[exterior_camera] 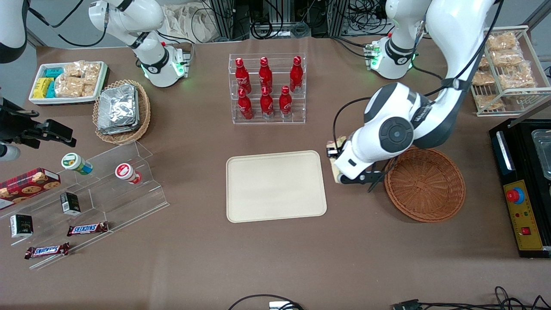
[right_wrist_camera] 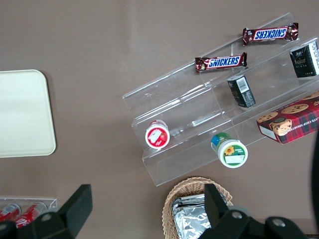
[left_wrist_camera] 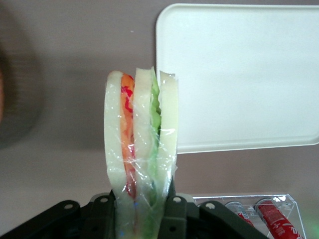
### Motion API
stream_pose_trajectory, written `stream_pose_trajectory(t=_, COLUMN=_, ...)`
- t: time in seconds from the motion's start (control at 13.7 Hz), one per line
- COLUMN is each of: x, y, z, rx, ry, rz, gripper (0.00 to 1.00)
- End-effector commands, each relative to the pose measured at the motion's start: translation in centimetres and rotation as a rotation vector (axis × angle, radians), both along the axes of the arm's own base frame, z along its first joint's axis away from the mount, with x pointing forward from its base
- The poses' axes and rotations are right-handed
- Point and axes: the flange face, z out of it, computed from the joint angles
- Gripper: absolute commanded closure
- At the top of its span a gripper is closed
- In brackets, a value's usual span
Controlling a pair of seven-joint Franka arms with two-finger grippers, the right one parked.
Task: Place sandwich from basket to tray
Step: 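Carry the held sandwich with the left gripper over the cream tray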
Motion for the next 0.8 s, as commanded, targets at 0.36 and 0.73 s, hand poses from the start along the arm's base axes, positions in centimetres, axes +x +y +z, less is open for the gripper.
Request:
stream_pose_trajectory(t=0.36, x=0.2, y=-7.7, z=-8.3, rx=0.001, ry=-0.031, rz=-0.092, gripper=0.62)
stream_pose_trajectory(t=0.73, x=0.0, y=-8.3, z=-12.7, rx=0.070, ry=-0.045, rz=-0.130, gripper=0.62)
